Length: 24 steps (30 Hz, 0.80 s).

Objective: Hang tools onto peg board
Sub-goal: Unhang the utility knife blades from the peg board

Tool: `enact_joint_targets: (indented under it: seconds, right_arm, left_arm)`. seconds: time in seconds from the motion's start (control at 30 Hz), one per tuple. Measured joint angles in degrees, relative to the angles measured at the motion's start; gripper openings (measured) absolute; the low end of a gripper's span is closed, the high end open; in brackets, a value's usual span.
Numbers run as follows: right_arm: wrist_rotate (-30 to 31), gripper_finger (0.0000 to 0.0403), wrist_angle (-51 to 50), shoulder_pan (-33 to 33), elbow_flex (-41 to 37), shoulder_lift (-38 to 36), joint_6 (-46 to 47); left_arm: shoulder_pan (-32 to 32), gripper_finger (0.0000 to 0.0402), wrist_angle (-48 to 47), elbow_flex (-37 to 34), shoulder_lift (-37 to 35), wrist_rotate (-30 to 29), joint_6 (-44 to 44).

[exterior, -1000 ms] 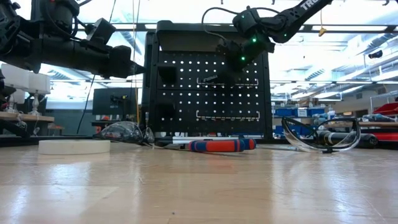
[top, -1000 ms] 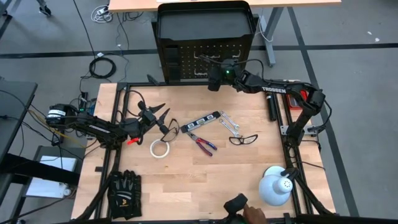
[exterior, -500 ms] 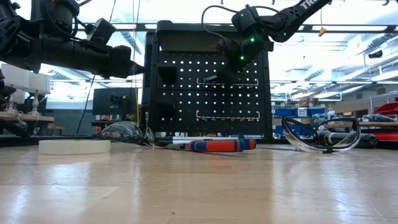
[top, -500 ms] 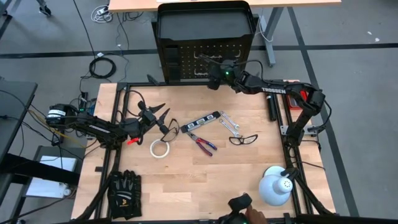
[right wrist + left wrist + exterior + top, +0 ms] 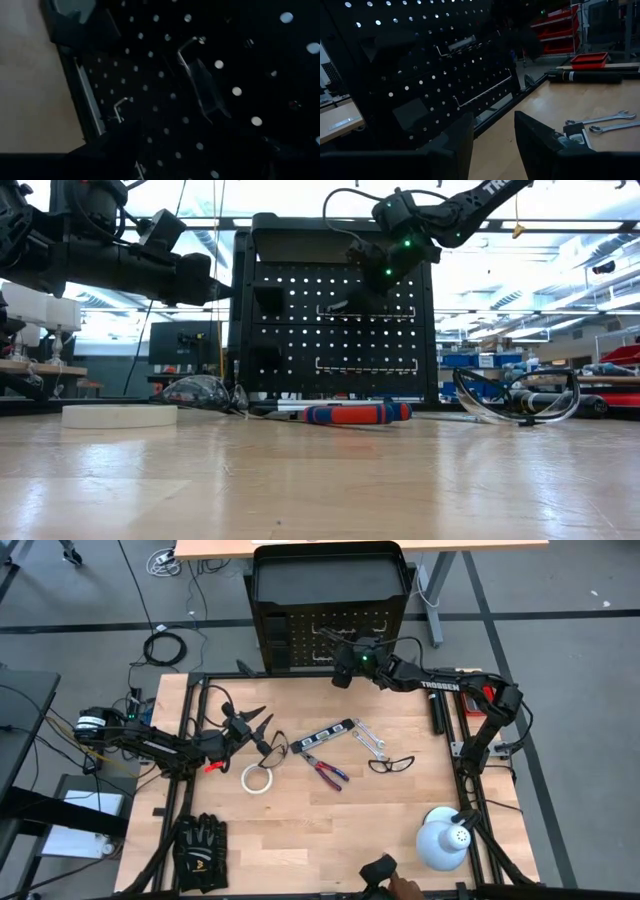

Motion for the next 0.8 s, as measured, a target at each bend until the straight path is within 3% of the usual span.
enact_joint_targets:
  seconds: [0.4, 0.6, 0.8]
  right_arm:
    - [-5.26, 0.0252, 1.07, 0.42, 0.00, 0.00, -0.66]
    - [4.59, 0.0248, 1.51, 1.66, 0.00, 0.00, -3.23]
    - [5.18, 0.0248, 1.07, 1.23, 0.00, 0.00, -2.68]
  left_arm:
    - [0.01, 0.0144, -0.02, 0.00, 0.00, 0.00, 0.00]
    - [0.01, 0.0144, -0.02, 0.00, 0.00, 0.01, 0.02]
    - [0.01, 0.0144, -0.02, 0.00, 0.00, 0.00, 0.02]
